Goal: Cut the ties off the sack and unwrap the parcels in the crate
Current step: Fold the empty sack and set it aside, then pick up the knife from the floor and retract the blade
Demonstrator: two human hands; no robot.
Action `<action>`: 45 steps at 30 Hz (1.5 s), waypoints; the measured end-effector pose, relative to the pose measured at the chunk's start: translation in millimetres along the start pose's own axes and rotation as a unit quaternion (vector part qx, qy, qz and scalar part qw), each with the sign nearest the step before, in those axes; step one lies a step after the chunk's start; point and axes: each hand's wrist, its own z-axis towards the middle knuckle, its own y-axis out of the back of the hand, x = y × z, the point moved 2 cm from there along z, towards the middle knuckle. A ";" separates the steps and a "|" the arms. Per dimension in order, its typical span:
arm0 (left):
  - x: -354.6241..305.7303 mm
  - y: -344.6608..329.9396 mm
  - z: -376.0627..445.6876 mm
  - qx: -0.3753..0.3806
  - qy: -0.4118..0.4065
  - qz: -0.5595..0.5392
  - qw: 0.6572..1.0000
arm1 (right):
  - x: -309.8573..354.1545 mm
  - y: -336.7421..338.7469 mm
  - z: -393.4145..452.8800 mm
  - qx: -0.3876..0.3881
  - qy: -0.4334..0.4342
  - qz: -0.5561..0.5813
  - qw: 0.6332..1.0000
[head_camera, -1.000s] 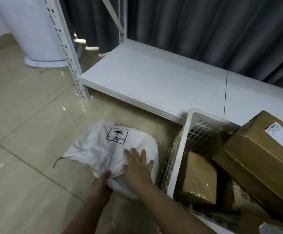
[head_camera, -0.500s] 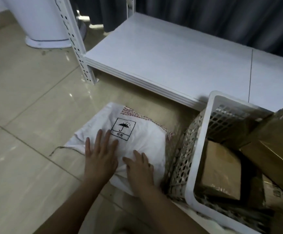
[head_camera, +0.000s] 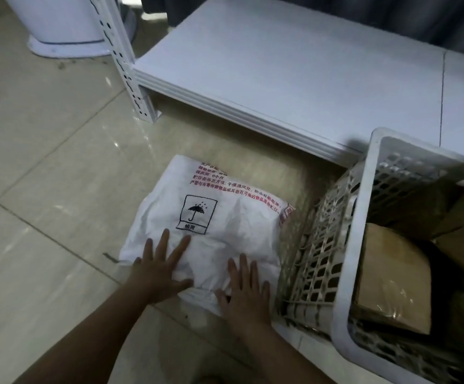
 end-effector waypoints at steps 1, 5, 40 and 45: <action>2.9 -0.9 0.9 0.000 -0.005 -0.002 1.000 | -4.0 1.6 7.5 0.014 0.023 -0.007 1.000; 5.7 5.0 10.8 0.002 0.018 -0.030 0.999 | -3.4 19.0 31.8 0.036 0.029 0.001 0.999; -313.6 274.9 -319.5 -0.147 -0.132 0.030 0.980 | -31.3 363.8 -307.6 -0.152 -0.025 0.104 0.983; -380.3 273.2 -373.8 -0.176 -0.178 0.105 0.962 | -88.7 387.5 -374.6 -0.218 -0.059 0.116 0.967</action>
